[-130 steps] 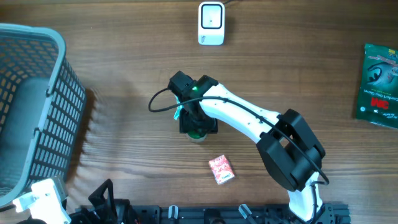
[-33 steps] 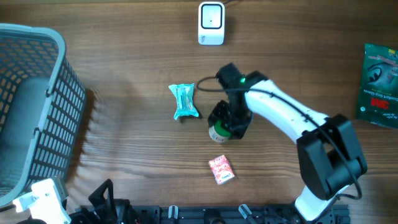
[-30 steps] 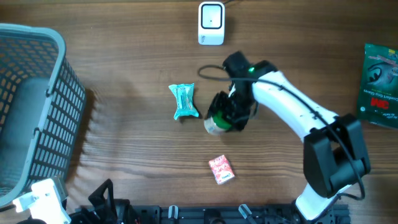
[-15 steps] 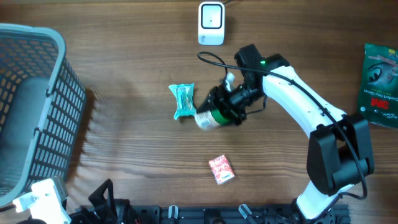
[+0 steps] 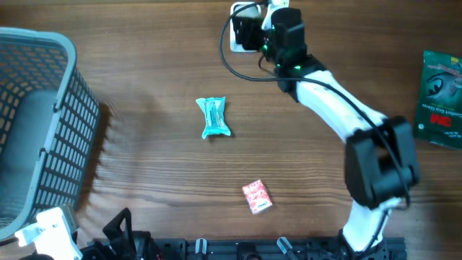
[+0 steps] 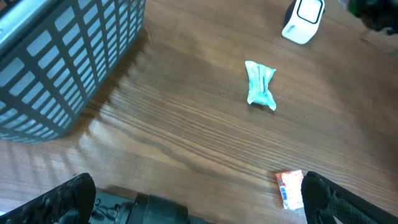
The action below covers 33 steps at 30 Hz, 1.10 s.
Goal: Scan the item barcode
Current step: 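Lift the jar and carry it to the white scanner, then set the jar down right of the scanner and open the gripper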
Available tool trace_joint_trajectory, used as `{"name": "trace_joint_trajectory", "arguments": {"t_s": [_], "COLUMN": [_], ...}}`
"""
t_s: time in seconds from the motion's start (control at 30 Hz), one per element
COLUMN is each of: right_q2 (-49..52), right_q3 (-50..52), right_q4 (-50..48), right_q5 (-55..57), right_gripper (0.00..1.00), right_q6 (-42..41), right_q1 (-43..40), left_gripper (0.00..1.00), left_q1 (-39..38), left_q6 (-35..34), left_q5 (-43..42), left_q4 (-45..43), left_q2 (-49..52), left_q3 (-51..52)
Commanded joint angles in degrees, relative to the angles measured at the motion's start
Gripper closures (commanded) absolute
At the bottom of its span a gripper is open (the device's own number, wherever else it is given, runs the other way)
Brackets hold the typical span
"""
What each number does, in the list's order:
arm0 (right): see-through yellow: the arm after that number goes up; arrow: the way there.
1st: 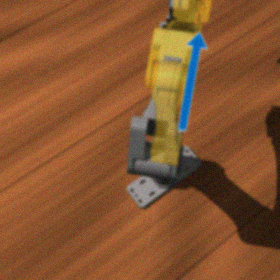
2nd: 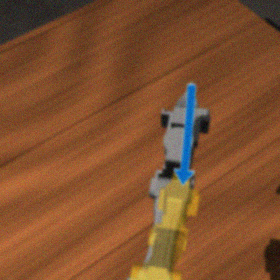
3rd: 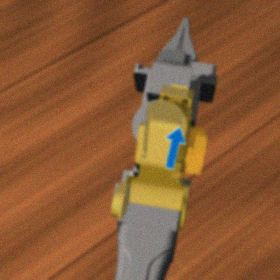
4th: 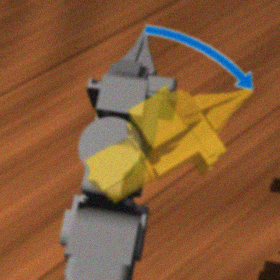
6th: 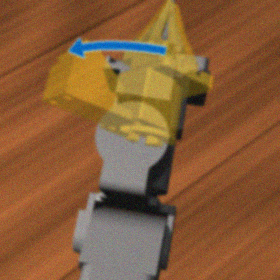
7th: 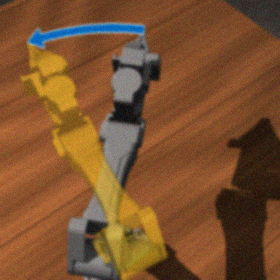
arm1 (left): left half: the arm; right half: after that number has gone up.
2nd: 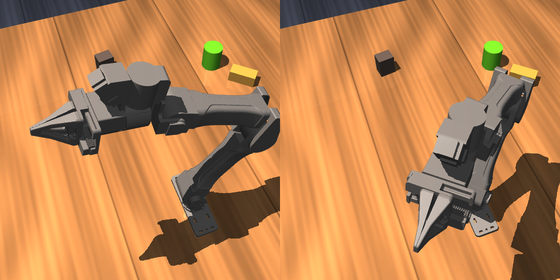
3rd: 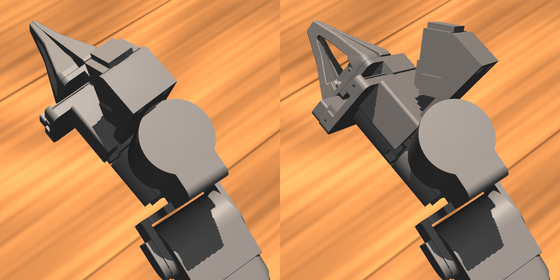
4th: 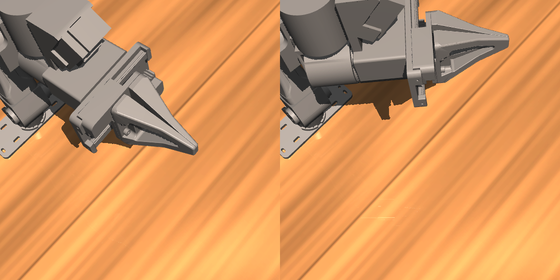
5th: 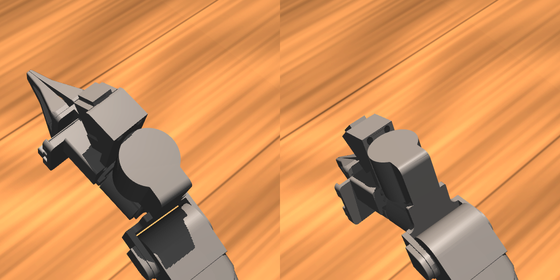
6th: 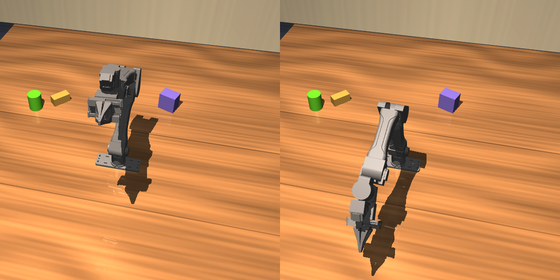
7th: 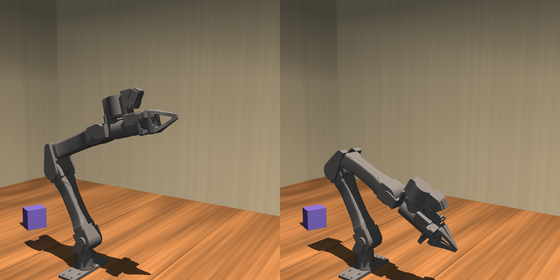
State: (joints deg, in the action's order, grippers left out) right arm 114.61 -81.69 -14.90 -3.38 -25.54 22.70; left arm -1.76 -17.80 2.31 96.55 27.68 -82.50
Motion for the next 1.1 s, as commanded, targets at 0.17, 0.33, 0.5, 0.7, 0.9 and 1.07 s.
{"name": "trace_joint_trajectory", "arguments": {"t_s": [0.17, 0.33, 0.5, 0.7, 0.9, 1.07], "right_q2": [20.83, 25.09, 20.5, 1.84, -1.11, 0.87], "right_q3": [-17.16, -25.07, -30.77, -30.82, -28.09, -18.27], "right_q4": [-11.06, -9.88, 4.5, 40.09, 71.58, 63.01], "right_q5": [14.16, 16.63, 22.91, 22.77, 0.5, -12.13], "right_gripper": [0.37, 0.33, 0.28, 0.19, 0.15, 0.01], "right_q6": [8.83, 12.02, 11.98, 2.4, 1.07, 20.06], "right_q1": [0.15, 0.11, -0.74, -9.38, -27.63, -24.65], "left_gripper": [0.0, 0.0, 0.0, 0.0, 0.0, 0.0], "left_q1": [0.11, 0.11, 0.11, 0.13, 0.11, 0.11], "left_q6": [0.9, 0.9, 0.9, 0.9, 0.9, 0.87], "left_q5": [0.57, 0.57, 0.57, 0.57, 0.57, 0.57], "left_q4": [-0.07, -0.07, -0.07, -0.07, -0.07, -0.07], "left_q2": [-0.33, -0.33, -0.33, -0.33, -0.33, -0.33], "left_q3": [0.04, 0.04, 0.04, 0.04, 0.04, 0.04]}}
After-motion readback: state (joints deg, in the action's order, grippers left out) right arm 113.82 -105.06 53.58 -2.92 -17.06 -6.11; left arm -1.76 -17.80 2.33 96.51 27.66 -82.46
